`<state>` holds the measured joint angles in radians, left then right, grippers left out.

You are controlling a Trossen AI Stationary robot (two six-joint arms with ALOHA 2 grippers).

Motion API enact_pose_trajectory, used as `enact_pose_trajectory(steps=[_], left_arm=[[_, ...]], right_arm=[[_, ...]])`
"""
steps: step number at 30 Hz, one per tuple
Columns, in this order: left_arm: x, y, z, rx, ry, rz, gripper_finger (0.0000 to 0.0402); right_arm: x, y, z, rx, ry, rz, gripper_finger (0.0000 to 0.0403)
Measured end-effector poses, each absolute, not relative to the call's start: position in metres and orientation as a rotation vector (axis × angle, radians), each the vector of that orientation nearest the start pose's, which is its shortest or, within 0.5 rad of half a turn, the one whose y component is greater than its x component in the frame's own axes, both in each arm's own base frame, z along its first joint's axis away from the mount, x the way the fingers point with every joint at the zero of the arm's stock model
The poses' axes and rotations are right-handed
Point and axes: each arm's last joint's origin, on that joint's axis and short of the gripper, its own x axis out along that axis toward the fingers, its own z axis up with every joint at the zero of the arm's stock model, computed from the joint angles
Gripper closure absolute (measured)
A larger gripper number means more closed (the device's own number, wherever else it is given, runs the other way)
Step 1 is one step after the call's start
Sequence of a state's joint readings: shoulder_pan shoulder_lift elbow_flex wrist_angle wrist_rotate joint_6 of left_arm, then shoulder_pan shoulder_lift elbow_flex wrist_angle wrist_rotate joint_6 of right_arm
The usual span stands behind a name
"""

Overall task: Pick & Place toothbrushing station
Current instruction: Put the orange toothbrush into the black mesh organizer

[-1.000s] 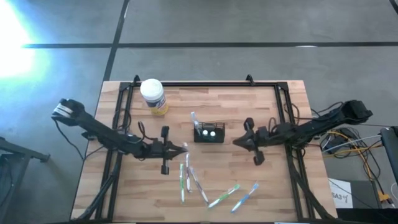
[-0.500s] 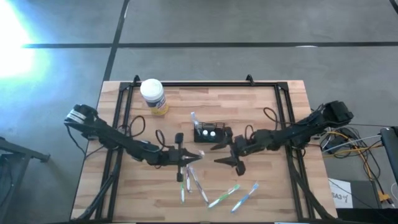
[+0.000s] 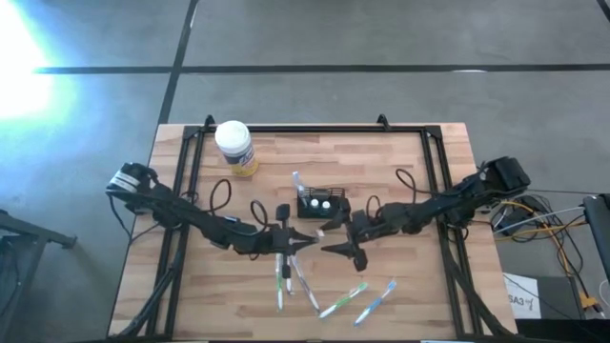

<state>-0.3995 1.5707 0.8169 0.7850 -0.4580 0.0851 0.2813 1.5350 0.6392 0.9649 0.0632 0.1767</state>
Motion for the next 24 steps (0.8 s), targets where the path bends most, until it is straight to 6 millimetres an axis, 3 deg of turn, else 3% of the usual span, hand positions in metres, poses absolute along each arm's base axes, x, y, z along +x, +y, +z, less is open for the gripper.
enact_pose_trajectory(steps=[12, 24], left_arm=[[0.3134, -0.1160, 0.2454, 0.052, -0.012, 0.064, 0.0401], [0.3145, -0.1126, 0.2442, 0.038, -0.005, 0.061, 0.0401]], right_arm=[[0.2956, 0.0841, 0.2243, 0.160, -0.053, 0.217, 0.0249], [0.2972, 0.0844, 0.2196, 0.135, -0.033, 0.216, 0.0371]])
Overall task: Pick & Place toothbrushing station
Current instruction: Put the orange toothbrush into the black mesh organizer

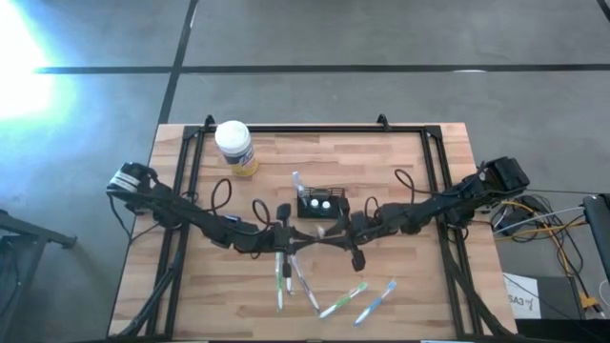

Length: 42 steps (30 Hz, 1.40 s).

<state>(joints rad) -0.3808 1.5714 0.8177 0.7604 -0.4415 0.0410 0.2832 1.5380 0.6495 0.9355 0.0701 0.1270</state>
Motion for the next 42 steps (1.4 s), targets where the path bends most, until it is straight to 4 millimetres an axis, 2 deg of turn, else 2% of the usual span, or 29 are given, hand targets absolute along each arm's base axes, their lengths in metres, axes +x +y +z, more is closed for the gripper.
enact_pose_trajectory(steps=[2, 6, 10, 15, 22, 26, 29, 34, 36, 39, 42], left_arm=[[0.315, -0.112, 0.244, 0.029, -0.005, 0.045, 0.0401], [0.315, -0.111, 0.244, 0.018, 0.001, 0.035, 0.0399], [0.315, -0.112, 0.244, -0.010, 0.001, 0.011, 0.0377], [0.315, -0.114, 0.245, -0.009, 0.000, -0.013, 0.0324], [0.310, -0.115, 0.250, -0.022, -0.004, -0.027, 0.0222], [0.296, -0.112, 0.265, -0.005, 0.033, -0.021, 0.0174], [0.278, -0.107, 0.279, 0.000, 0.094, -0.028, 0.0155], [0.239, -0.097, 0.299, -0.070, 0.190, -0.029, 0.0156], [0.224, -0.096, 0.299, -0.062, 0.203, 0.039, 0.0169], [0.202, -0.095, 0.295, -0.075, 0.181, 0.164, 0.0207], [0.183, -0.093, 0.282, -0.099, 0.170, 0.203, 0.0267]], right_arm=[[0.297, 0.085, 0.220, 0.134, -0.031, 0.237, 0.0385], [0.297, 0.085, 0.220, 0.132, -0.029, 0.246, 0.0386], [0.296, 0.085, 0.221, 0.120, -0.031, 0.251, 0.0387], [0.295, 0.085, 0.221, 0.110, -0.030, 0.253, 0.0388], [0.295, 0.084, 0.221, 0.109, -0.027, 0.247, 0.0389], [0.291, 0.084, 0.219, 0.107, -0.015, 0.260, 0.0389], [0.287, 0.083, 0.222, 0.107, -0.024, 0.264, 0.0389], [0.272, 0.078, 0.230, 0.067, -0.017, 0.259, 0.0389], [0.263, 0.074, 0.236, 0.049, -0.022, 0.254, 0.0389], [0.249, 0.069, 0.247, 0.035, -0.032, 0.216, 0.0390], [0.235, 0.064, 0.257, 0.021, -0.024, 0.196, 0.0390]])
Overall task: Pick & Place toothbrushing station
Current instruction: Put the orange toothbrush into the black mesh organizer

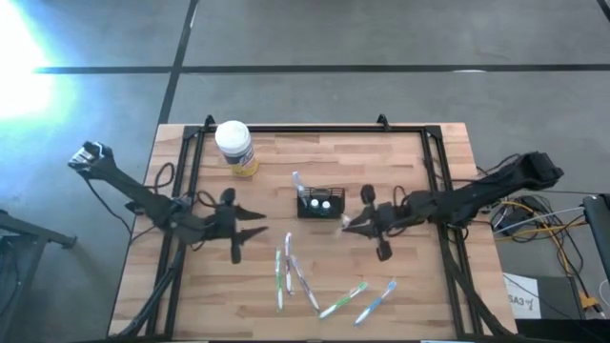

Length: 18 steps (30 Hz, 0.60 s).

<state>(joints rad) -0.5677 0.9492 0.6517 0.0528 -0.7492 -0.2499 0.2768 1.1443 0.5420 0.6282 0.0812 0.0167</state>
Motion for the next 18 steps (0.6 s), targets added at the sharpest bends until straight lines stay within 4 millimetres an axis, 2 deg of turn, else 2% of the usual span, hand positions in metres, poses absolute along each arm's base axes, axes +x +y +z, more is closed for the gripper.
enact_pose_trajectory(steps=[4, 5, 12, 18], left_arm=[[0.166, -0.090, 0.254, -0.108, 0.187, 0.253, 0.0370], [0.163, -0.089, 0.246, -0.102, 0.193, 0.253, 0.0385], [0.153, -0.085, 0.203, -0.104, 0.183, 0.167, 0.0397], [0.146, -0.081, 0.184, -0.082, 0.068, 0.073, 0.0398]], right_arm=[[0.217, 0.058, 0.269, -0.015, -0.031, 0.162, 0.0390], [0.213, 0.056, 0.271, -0.033, -0.028, 0.158, 0.0390], [0.183, 0.036, 0.290, -0.051, -0.132, 0.098, 0.0390], [0.178, 0.020, 0.275, -0.061, -0.111, 0.023, 0.0390]])
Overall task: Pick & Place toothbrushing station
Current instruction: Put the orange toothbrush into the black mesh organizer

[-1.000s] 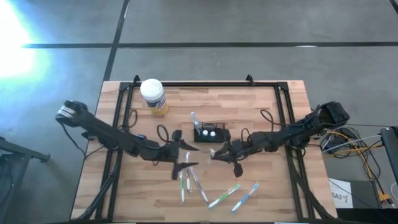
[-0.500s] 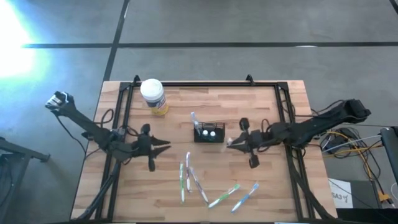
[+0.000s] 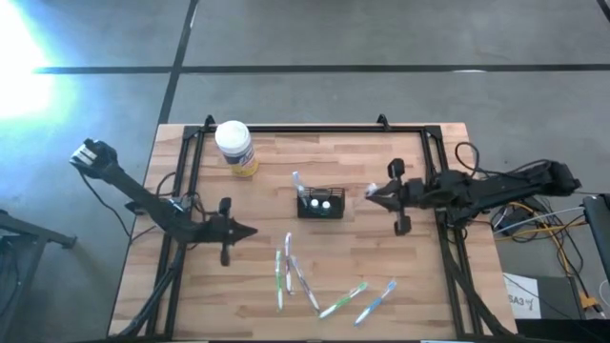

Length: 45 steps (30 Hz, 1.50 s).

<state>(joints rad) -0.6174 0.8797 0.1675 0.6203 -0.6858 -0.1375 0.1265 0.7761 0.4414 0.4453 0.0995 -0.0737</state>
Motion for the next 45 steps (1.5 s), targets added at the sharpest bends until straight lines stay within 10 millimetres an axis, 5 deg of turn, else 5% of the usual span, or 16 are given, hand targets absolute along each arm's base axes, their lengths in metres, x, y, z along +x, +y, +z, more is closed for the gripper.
enact_pose_trajectory(steps=[27, 45], left_arm=[[0.135, -0.069, 0.188, -0.051, -0.034, 0.088, 0.0388], [0.135, -0.069, 0.188, -0.076, -0.036, 0.085, 0.0384]], right_arm=[[0.227, -0.015, 0.221, -0.105, -0.037, -0.137, 0.0390], [0.232, -0.019, 0.190, -0.066, 0.012, -0.200, 0.0390]])
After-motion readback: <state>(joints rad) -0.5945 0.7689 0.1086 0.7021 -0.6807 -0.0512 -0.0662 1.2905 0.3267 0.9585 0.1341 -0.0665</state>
